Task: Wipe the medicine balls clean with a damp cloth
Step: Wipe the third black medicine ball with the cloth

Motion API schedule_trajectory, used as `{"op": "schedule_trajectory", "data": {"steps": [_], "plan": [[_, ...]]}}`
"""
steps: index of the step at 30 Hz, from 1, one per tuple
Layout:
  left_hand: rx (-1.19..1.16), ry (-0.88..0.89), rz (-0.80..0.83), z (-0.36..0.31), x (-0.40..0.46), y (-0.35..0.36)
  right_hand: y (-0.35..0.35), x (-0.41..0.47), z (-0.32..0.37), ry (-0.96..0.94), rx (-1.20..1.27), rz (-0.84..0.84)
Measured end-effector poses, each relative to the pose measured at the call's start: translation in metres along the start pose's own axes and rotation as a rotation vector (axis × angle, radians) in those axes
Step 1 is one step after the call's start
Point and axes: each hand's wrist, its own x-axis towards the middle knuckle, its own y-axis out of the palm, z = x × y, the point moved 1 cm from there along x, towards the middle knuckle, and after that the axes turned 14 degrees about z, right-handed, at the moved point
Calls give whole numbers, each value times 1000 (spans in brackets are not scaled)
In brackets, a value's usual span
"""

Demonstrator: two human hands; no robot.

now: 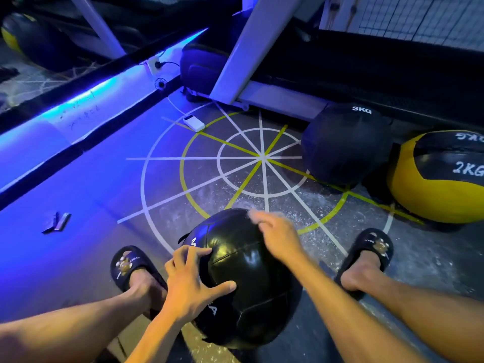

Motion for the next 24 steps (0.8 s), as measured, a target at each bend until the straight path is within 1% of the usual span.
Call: {"op": "schedule_trajectory", "data": {"steps": [1,2,3,4,6,8,10,11,12,13,14,15,16,17,18,19,20,22,24], "plan": [[14,-8,13,0,1,-3,10,-7,19,-126,-13,69],[20,-22,28,0,3,-8,16,-14,31,-195,-43,134],[19,-28,40,-2,4,-12,16,-15,32,-211,-61,173],[23,-34,43,-2,4,-15,11,-11,25,-178,-54,166],[52,-25,41,-3,4,-23,-4,2,-7,-4,11,106],[81,-25,107,-5,2,-28,-16,3,-46,241,98,80],[60,-12,155,-7,4,-31,-15,-11,-74,358,171,83],[0,-7,111,-9,5,-32,-12,-20,-85,375,209,74],[-95,-33,29,-9,8,-32,-10,-29,-93,380,261,53],[-172,-96,-42,-1,11,-30,-9,-35,-97,371,303,44],[-205,-186,-63,-1,10,-29,-7,-38,-102,371,339,36],[-290,-276,-33,11,12,-25,-5,-42,-106,382,378,31],[-429,-336,25,18,11,-21,-2,-45,-108,402,417,28],[-624,-353,85,25,11,-16,1,-50,-109,411,452,23],[-809,-357,176,26,6,-11,4,-55,-110,408,495,14],[-940,-315,242,24,4,-8,7,-59,-110,411,549,1],[-981,-276,263,20,1,-7,10,-61,-110,424,614,-18],[-991,-218,207,14,-2,-4,17,-62,-115,441,698,-68],[-1017,-220,150,12,-3,-2,25,-64,-122,425,743,-89]]}}
